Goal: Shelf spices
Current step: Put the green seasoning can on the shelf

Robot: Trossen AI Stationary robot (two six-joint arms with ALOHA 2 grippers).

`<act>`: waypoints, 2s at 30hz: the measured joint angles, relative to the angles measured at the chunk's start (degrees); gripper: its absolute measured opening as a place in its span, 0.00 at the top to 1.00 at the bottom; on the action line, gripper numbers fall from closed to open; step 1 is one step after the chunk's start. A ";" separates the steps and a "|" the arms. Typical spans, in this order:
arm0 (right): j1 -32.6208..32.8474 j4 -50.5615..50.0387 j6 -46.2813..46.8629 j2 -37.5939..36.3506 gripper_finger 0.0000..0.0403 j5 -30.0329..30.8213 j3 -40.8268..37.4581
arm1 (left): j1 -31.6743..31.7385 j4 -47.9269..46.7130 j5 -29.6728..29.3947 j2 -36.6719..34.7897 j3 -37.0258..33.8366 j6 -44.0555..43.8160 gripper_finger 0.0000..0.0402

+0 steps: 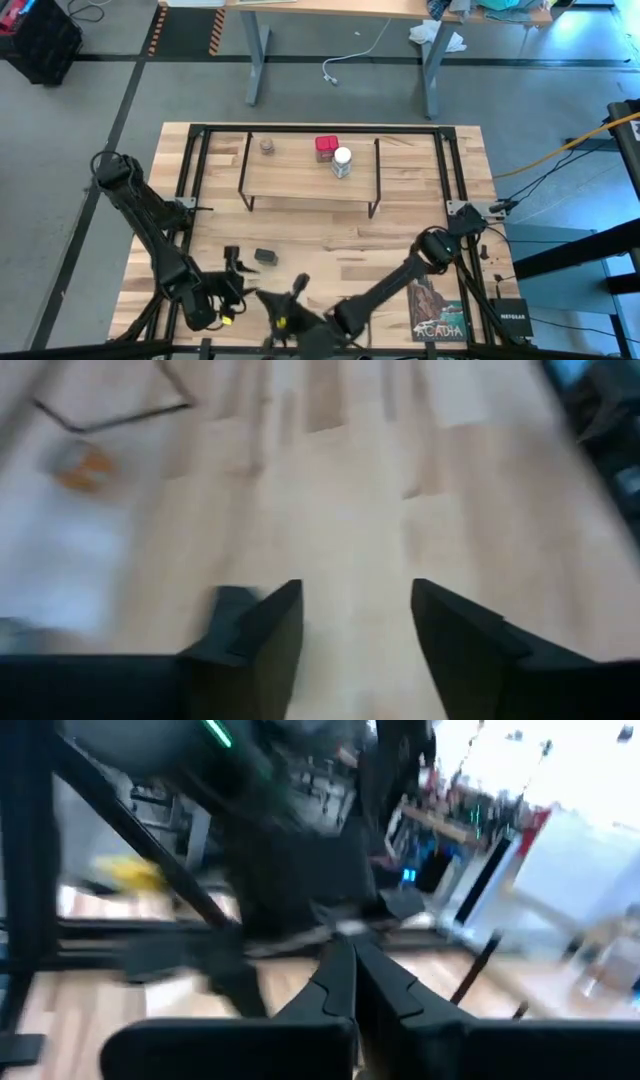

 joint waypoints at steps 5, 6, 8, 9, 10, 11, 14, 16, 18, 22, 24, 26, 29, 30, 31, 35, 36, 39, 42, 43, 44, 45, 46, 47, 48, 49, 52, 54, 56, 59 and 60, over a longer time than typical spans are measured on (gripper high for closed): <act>4.09 0.31 -14.94 -0.17 1.00 3.50 8.58 | 2.22 -15.99 -1.78 -2.74 3.30 1.45 0.43; 4.85 2.79 -17.89 -1.20 1.00 4.11 7.98 | 3.47 -18.27 0.27 -2.72 3.30 1.52 0.41; 6.10 6.95 -23.11 -3.02 1.00 5.98 6.73 | 6.30 -20.59 6.51 -2.39 3.04 1.90 0.37; 6.72 7.21 -25.04 -3.82 1.00 7.32 6.73 | 7.72 -21.08 9.49 -2.23 2.87 1.98 0.36; 7.29 7.26 -26.20 -4.53 1.00 8.60 6.75 | 8.97 -21.47 11.93 -2.11 2.74 2.71 0.35; 7.93 7.23 -27.28 -4.94 1.00 9.88 6.77 | 10.07 -21.69 13.63 -2.08 2.69 3.84 0.33; 9.29 6.96 -29.65 -5.42 1.00 13.21 6.77 | 12.37 -21.47 15.89 -2.08 3.38 8.51 0.30; 9.93 6.74 -30.37 -5.42 1.00 14.44 6.71 | 13.78 -21.24 18.11 -2.10 3.96 12.08 0.28; 10.25 6.86 -31.26 -5.42 1.00 14.91 6.71 | 15.29 -21.29 21.01 -2.09 4.06 14.30 0.26; 10.07 6.81 -31.61 -5.42 1.00 15.13 6.71 | 18.38 -21.42 24.02 -2.08 4.06 18.28 0.22; 10.07 6.83 -31.67 -5.42 1.00 15.08 6.71 | 20.03 -21.40 24.08 -2.08 4.06 19.78 0.20; 10.07 6.85 -31.76 -5.42 1.00 15.08 6.71 | 21.66 -21.38 24.48 -2.08 4.06 20.66 0.19; 10.09 6.78 -32.39 -5.42 1.00 15.06 6.71 | 24.32 -20.92 27.34 -1.90 4.06 21.21 0.19; 10.09 6.81 -32.83 -5.42 1.00 15.07 6.71 | 25.12 -20.62 28.53 -1.86 4.06 21.06 0.19; 10.09 6.85 -32.97 -5.42 1.00 15.07 6.71 | 25.87 -20.45 29.52 -1.85 4.06 20.98 0.19; 10.09 6.80 -33.22 -5.42 1.00 15.05 6.71 | 28.54 -19.26 32.67 -1.19 3.83 21.89 0.20; 10.14 6.81 -33.44 -5.42 1.00 15.05 6.71 | 29.36 -18.55 34.08 -0.86 3.60 22.42 0.20; 10.51 6.87 -34.76 -5.42 1.00 15.05 6.71 | 30.96 -17.78 37.62 0.82 2.91 22.47 0.23; 10.62 6.87 -35.56 -5.43 1.00 15.29 6.71 | 31.62 -17.03 38.87 2.32 2.55 22.59 0.25; 10.77 6.87 -35.78 -5.51 1.00 15.57 6.71 | 31.70 -16.38 39.54 2.77 2.55 22.84 0.26; 10.86 6.90 -35.89 -5.56 1.00 15.59 6.71 | 31.81 -15.50 39.84 3.31 2.55 23.19 0.26; 10.89 6.92 -35.94 -5.62 1.00 15.60 6.71 | 31.85 -14.83 39.97 3.78 2.55 23.58 0.27; 10.92 6.96 -35.97 -5.64 1.00 15.63 6.71 | 31.85 -14.52 40.02 4.03 2.55 23.87 0.29; 10.99 7.00 -35.98 -5.64 1.00 15.85 6.71 | 31.86 -14.47 39.99 4.29 2.55 24.00 0.31; 11.27 7.00 -36.05 -5.64 1.00 16.30 6.71 | 31.86 -14.47 39.99 4.38 2.55 24.00 0.34; 11.28 6.98 -36.19 -5.64 1.00 16.61 6.71 | 31.89 -14.47 39.99 4.39 2.55 24.02 0.37; 11.36 7.06 -36.66 -5.66 1.00 17.45 6.71 | 31.87 -15.14 40.00 4.35 2.68 24.40 0.50; 11.68 7.08 -37.94 -5.84 1.00 18.41 6.71 | 31.87 -16.58 39.99 4.26 3.23 24.96 0.61; 11.73 7.37 -38.93 -6.16 1.00 19.06 6.71 | 32.11 -18.42 40.05 4.26 4.08 25.78 0.71; 12.34 7.35 -39.86 -7.42 1.00 19.37 6.71 | 32.89 -20.70 40.06 4.26 5.67 26.62 0.71; 12.56 7.34 -40.21 -7.92 1.00 19.44 6.71 | 33.18 -21.53 40.05 4.26 6.49 26.85 0.71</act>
